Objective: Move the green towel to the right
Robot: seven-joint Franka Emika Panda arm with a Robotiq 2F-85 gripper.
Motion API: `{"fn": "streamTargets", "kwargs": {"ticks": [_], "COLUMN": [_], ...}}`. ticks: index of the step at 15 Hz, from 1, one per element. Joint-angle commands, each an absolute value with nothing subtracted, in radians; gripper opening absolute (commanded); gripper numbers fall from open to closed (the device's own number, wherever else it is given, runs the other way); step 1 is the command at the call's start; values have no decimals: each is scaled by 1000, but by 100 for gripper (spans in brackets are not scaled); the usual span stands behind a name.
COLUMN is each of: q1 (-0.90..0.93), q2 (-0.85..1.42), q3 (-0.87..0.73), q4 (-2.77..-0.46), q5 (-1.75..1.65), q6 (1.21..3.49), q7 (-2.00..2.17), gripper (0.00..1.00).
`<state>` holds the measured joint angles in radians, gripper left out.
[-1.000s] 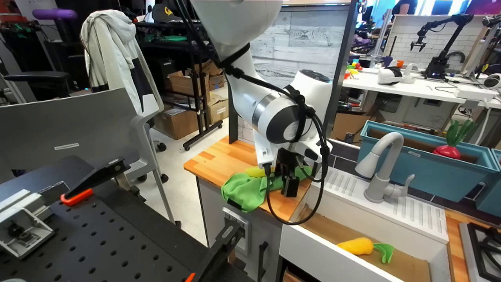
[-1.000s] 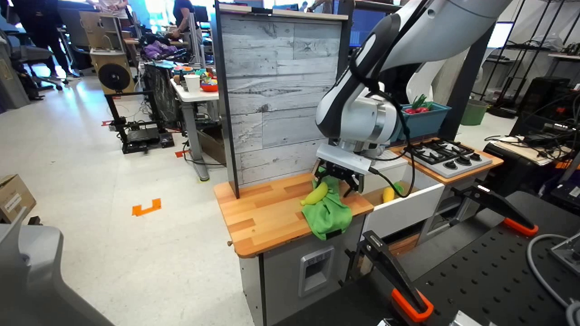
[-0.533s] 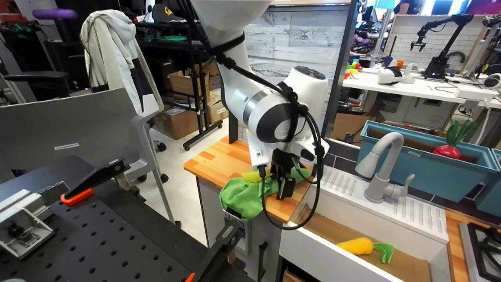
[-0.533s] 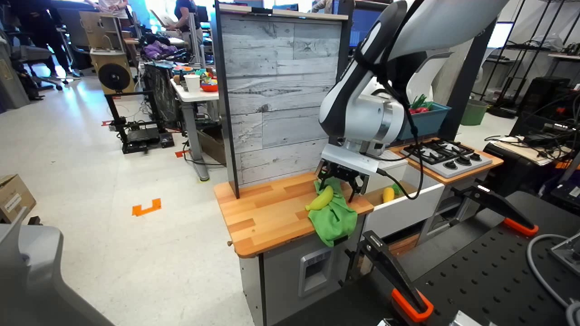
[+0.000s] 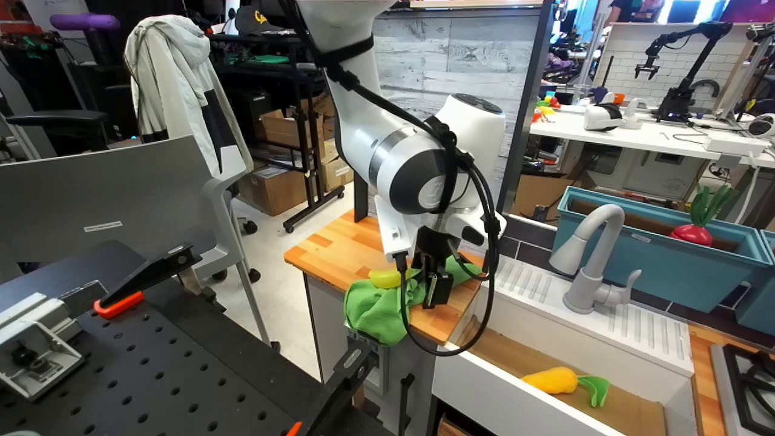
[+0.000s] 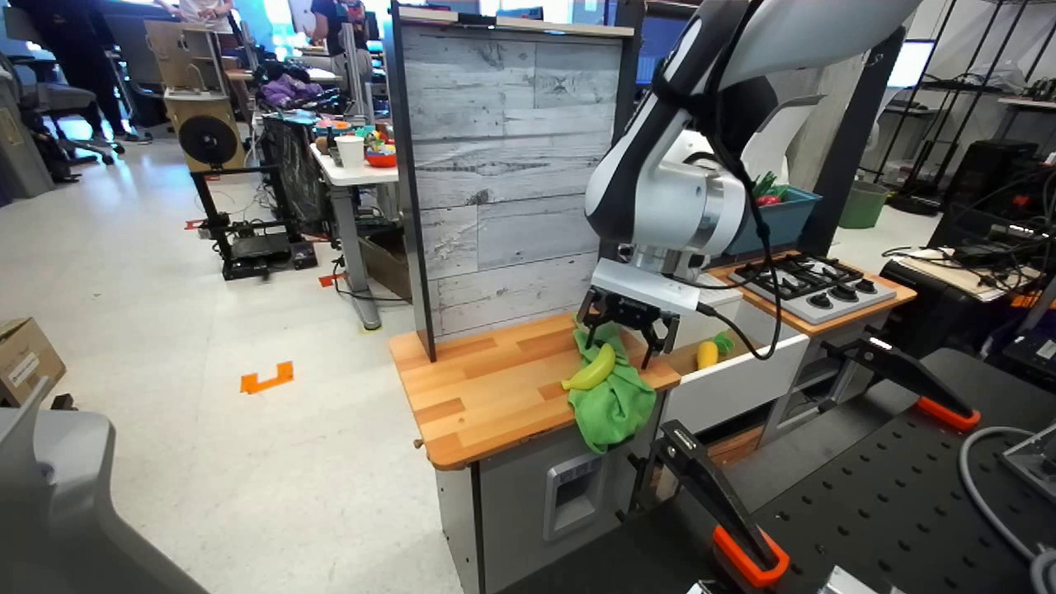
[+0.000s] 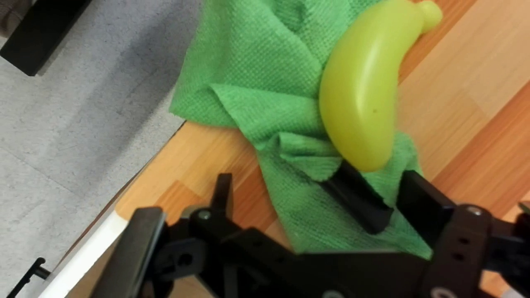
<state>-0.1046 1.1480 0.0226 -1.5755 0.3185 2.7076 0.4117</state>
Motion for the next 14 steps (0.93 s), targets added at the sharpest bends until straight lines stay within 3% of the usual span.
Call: {"fn": "streamTargets", "kwargs": {"ticks": [1,9,10,14], "q1": [-99,-75,-77,-67], "q2": [1080,892,980,919], "q3": [30,37,30,31], "q4": [-1643,-1793,-1700,-1760], "q5": [338,310,329,327], "q6": [2719,2659,2690,2666], "q7": [373,311,337,324], "gripper": [100,100,100,100]}}
